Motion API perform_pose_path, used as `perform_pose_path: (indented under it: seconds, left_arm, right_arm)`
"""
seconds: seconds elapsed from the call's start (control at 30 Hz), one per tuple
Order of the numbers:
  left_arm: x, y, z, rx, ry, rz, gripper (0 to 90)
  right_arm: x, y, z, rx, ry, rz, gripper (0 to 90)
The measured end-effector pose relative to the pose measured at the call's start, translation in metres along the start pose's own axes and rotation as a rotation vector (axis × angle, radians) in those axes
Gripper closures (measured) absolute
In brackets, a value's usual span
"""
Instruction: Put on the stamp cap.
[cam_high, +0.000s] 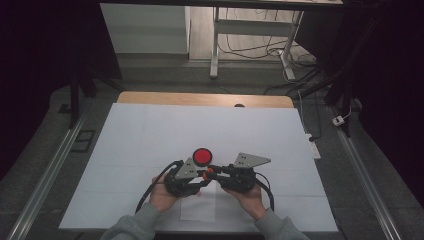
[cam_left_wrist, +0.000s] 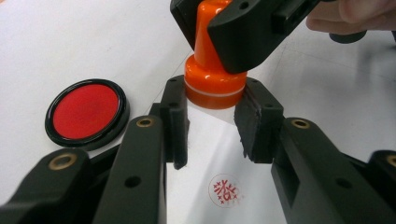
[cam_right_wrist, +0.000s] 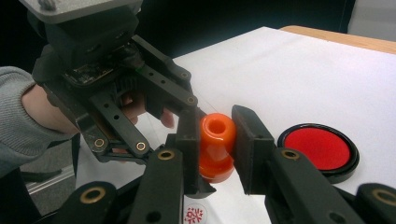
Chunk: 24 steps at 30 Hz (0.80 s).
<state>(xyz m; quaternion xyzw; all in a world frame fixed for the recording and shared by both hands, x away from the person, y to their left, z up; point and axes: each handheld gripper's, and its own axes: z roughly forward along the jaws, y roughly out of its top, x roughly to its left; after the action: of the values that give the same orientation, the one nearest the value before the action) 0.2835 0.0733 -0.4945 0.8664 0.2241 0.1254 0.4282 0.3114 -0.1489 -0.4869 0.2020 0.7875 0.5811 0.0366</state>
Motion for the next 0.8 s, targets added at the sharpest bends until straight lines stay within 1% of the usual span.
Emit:
perform_pose_path:
  seconds: [0.17, 0.33, 0.47, 0.57, 0.67, 0.8]
  left_arm:
    - [-0.0004, -0.0003, -0.0001, 0.001, 0.004, 0.002, 65.3]
    - [-0.0022, 0.0, -0.0014, -0.01, 0.016, 0.005, 65.3]
    - [-0.0029, -0.0012, 0.0002, 0.0, 0.02, 0.008, 65.3]
    - [-0.0045, -0.0013, 0.0012, -0.002, 0.031, 0.009, 65.3]
    - [-0.0051, -0.0012, 0.0018, 0.007, 0.031, 0.012, 65.3]
    - [-0.0042, -0.0021, 0.0022, 0.021, 0.027, 0.017, 65.2]
  right_arm:
    - [0.0003, -0.0024, 0.0008, -0.007, 0.0, 0.003, 72.8]
    - [0.0006, -0.0022, 0.0002, -0.02, 0.005, -0.003, 72.9]
    - [0.0, -0.0038, 0.0012, -0.012, 0.005, 0.001, 72.9]
    - [-0.0026, -0.0053, 0.0013, -0.012, 0.02, 0.017, 73.0]
    - [-0.004, -0.0075, 0.0008, -0.019, 0.026, 0.032, 73.0]
    - [-0.0022, -0.0091, 0.0024, -0.012, 0.017, 0.024, 73.0]
